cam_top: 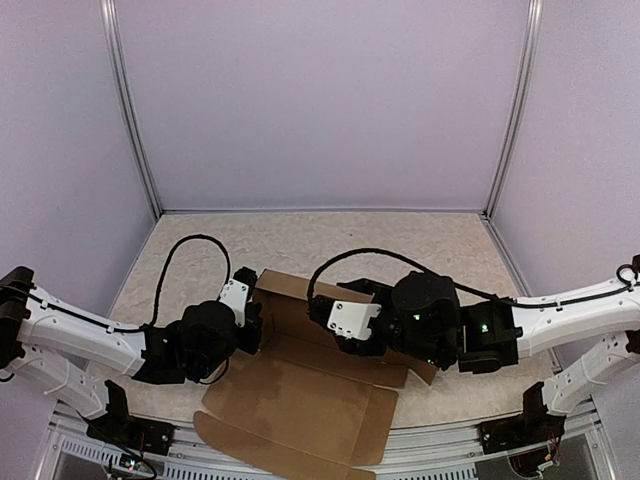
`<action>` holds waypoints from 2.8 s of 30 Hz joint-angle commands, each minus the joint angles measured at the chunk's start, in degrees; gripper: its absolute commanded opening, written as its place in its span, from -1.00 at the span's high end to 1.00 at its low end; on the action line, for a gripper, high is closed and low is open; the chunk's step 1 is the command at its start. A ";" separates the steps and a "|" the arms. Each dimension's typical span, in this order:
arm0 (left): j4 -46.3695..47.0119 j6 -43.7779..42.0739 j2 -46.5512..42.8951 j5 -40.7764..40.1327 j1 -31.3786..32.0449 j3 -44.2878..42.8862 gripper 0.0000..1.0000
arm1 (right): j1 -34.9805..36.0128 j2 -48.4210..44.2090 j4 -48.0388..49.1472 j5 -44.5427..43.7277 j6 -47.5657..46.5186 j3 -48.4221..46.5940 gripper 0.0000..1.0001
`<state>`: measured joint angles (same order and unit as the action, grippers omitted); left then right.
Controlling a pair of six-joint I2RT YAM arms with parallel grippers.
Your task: Fold the paper box
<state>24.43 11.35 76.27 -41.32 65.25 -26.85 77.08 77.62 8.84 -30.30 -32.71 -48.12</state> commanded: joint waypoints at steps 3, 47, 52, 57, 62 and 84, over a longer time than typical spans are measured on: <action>0.88 -2.60 0.10 1.93 0.32 -0.65 1.00 | -1.59 -5.81 -16.15 13.23 10.05 -7.64 -0.42; 15.62 -14.26 23.40 44.03 -15.18 -15.25 1.00 | -21.41 20.09 -7.36 23.14 39.47 -25.35 1.00; 16.07 -13.91 24.27 44.12 -15.08 -14.93 1.00 | -21.62 21.35 -6.50 23.80 40.63 -24.04 1.00; 18.08 -13.04 25.10 44.32 -15.07 -13.88 0.89 | -21.62 22.07 -5.63 24.45 41.76 -21.85 1.00; 20.72 -12.29 26.87 43.92 -14.73 -13.40 0.64 | -21.61 22.96 -5.47 26.28 43.18 -21.09 1.00; 26.38 -9.80 33.86 41.66 -14.35 -18.32 1.00 | -21.62 21.87 -4.54 28.84 45.51 -19.15 1.00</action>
<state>49.32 0.95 108.64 1.76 50.43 -43.48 55.22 99.02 6.50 -3.42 11.94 -69.06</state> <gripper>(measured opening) 0.014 0.003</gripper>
